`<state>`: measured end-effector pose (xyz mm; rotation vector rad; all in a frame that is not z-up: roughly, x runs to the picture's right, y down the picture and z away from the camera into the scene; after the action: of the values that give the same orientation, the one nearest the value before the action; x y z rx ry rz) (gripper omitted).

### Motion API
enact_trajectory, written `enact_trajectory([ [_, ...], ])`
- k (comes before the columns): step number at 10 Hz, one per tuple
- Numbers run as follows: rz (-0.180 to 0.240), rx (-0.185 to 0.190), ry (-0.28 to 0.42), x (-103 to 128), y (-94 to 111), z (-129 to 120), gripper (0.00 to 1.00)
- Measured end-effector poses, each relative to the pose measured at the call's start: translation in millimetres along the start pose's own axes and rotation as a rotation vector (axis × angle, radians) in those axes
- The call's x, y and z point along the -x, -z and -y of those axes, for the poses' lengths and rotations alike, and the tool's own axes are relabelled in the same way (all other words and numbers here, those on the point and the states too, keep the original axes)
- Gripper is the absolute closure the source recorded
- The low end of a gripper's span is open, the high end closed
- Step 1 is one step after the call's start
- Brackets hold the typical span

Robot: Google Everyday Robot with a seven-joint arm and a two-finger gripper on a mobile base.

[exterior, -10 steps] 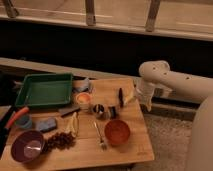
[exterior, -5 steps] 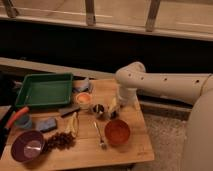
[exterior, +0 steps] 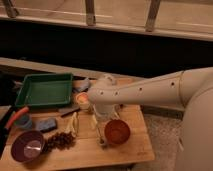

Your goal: Place fork in tray

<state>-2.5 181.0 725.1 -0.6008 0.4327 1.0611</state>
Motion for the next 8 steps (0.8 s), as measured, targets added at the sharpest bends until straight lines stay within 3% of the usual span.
enact_trajectory([
  [4, -0.001, -0.033, 0.206, 6, -2, -77, 0.2],
  [5, -0.001, -0.03, 0.24, 9, -1, -85, 0.2],
  [8, 0.001, -0.027, 0.246, 9, 0, -86, 0.2],
])
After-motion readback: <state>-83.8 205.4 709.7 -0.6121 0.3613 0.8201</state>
